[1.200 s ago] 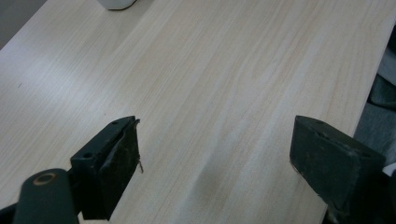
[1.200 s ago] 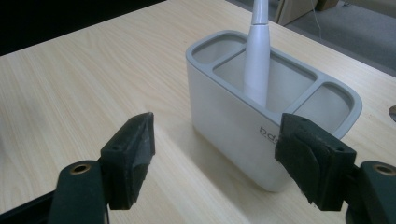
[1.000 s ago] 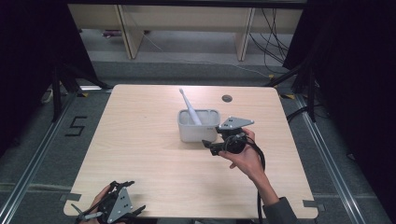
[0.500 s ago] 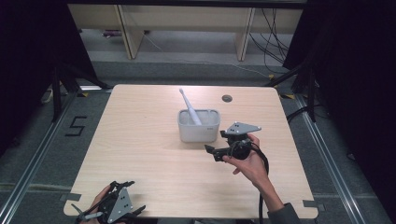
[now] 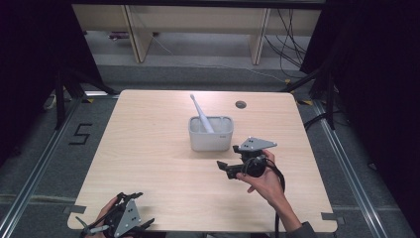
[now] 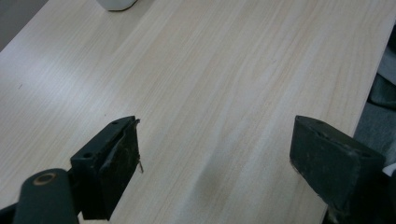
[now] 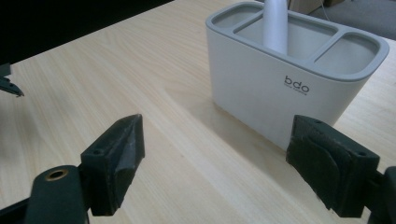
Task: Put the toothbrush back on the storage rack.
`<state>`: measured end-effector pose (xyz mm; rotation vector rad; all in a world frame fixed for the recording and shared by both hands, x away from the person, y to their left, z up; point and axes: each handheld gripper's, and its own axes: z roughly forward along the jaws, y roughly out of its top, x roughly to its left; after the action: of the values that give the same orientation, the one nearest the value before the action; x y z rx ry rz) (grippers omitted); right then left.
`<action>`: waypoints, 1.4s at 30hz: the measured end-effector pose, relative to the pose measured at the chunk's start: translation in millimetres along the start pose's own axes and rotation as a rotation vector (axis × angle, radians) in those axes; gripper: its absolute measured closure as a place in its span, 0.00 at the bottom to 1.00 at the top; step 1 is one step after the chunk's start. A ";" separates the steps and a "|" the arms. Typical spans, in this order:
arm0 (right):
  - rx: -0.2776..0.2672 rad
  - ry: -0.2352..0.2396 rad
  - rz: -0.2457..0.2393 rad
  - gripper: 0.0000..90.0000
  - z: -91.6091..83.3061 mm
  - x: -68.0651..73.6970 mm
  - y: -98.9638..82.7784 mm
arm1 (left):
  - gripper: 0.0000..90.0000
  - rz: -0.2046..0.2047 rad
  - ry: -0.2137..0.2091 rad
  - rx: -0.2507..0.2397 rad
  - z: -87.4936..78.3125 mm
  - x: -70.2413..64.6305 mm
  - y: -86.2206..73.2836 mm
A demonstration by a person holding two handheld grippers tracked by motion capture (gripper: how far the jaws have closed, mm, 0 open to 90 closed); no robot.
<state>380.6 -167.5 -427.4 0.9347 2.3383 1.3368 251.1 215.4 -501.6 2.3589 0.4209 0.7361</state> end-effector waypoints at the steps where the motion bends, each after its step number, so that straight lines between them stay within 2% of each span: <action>1: 0.000 0.000 0.000 0.22 0.0 0.0 0.0 | 0.17 0.002 -0.006 0.005 -0.7 0.4 0.3; 2: 0.001 0.014 0.003 0.22 0.1 1.6 -1.5 | 0.17 -0.003 0.016 -0.007 0.2 -1.0 -0.2; 3: -0.002 0.024 0.002 0.22 0.2 2.1 -2.4 | 0.17 -0.004 -0.004 -0.003 -0.1 -0.3 -0.6; 6: 0.010 0.016 0.030 0.22 -2.2 6.1 -4.4 | 0.17 -0.003 -0.003 0.004 0.3 -0.2 -0.3; 7: 0.000 0.024 0.003 0.22 -1.7 5.5 -6.5 | 0.17 0.000 0.004 -0.003 0.2 -0.5 -0.2; 9: 0.002 0.028 0.017 0.22 -2.3 7.3 -9.1 | 0.17 -0.013 0.002 -0.018 0.6 -0.5 -0.2; 10: 0.000 0.013 -0.002 0.22 -3.0 6.7 -10.1 | 0.17 -0.017 0.005 -0.021 0.8 -0.6 -0.4; 11: 0.002 0.033 0.028 0.22 -2.1 8.8 -12.0 | 0.17 -0.017 0.005 -0.021 0.8 -0.6 -0.4; 12: 0.002 0.033 0.028 0.22 -2.1 8.8 -12.0 | 0.17 -0.019 0.005 -0.017 0.6 -0.9 -0.5; 13: 0.009 0.027 0.003 0.22 -2.2 7.3 -15.1 | 0.17 -0.019 0.004 -0.018 1.4 -0.6 -0.8; 17: 0.018 0.023 0.040 0.22 -0.5 10.1 -24.2 | 0.17 -0.019 0.003 -0.017 0.7 -1.0 -0.6; 18: 0.023 0.019 0.011 0.22 -0.3 8.6 -25.9 | 0.17 -0.017 0.005 -0.015 0.4 -0.8 -0.6; 20: 0.028 0.036 0.017 0.22 0.7 8.9 -27.8 | 0.17 -0.018 0.006 -0.021 0.7 -0.4 -0.7; 21: 0.035 0.017 0.017 0.22 -0.4 9.3 -30.5 | 0.17 -0.007 -0.001 -0.008 -0.4 0.4 -0.3; 22: 0.035 0.017 0.017 0.22 -0.4 9.3 -30.5 | 0.17 -0.007 -0.001 -0.008 -0.4 0.4 -0.3; 23: 0.035 0.037 0.024 0.22 0.2 9.4 -33.1 | 0.17 -0.019 0.004 -0.022 0.8 -0.7 -0.6; 26: 0.037 0.020 0.023 0.22 -1.8 9.5 -35.4 | 0.17 -0.016 0.000 -0.005 0.2 -0.2 -0.3; 27: 0.033 0.038 0.033 0.22 -1.4 9.4 -38.0 | 0.17 -0.020 -0.004 -0.009 0.2 -0.8 -0.4; 29: 0.044 0.020 0.051 0.21 -3.9 10.9 -40.5 | 0.17 -0.017 0.007 -0.022 0.6 -0.4 -0.3; 32: 0.043 0.025 0.054 0.21 -4.6 12.1 -43.3 | 0.17 -0.005 0.006 -0.007 -0.5 0.2 -0.3; 33: 0.033 0.032 0.034 0.20 -3.9 10.5 -46.2 | 0.17 -0.018 0.006 -0.014 0.4 -0.5 -0.6; 34: 0.034 0.017 0.036 0.19 -5.3 10.9 -47.5 | 0.17 -0.019 0.005 -0.013 0.5 -0.5 -0.7; 35: 0.033 0.016 0.064 0.19 -5.0 13.5 -49.4 | 0.17 -0.020 0.006 -0.014 0.4 -0.7 -0.8; 36: 0.037 0.022 0.055 0.19 -5.5 13.0 -50.6 | 0.17 -0.020 0.005 -0.017 0.3 -0.8 -0.7; 37: 0.036 0.033 0.076 0.19 -5.5 14.6 -52.2 | 0.17 -0.018 0.006 -0.022 0.6 -0.6 -0.7; 39: 0.035 0.036 0.053 0.19 -5.6 13.5 -54.5 | 0.17 -0.006 0.002 -0.012 -0.7 0.5 -0.1; 41: 0.046 0.020 0.060 0.19 -7.5 15.5 -56.9 | 0.17 -0.007 0.001 -0.009 -0.6 0.4 -0.2; 42: 0.045 0.021 0.040 0.18 -8.1 14.7 -57.9 | 0.17 -0.011 0.000 -0.008 -0.3 0.4 -0.5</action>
<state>342.6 -183.9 -471.2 0.9900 2.3867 1.3203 251.2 216.0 -501.6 2.3475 0.4295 0.7313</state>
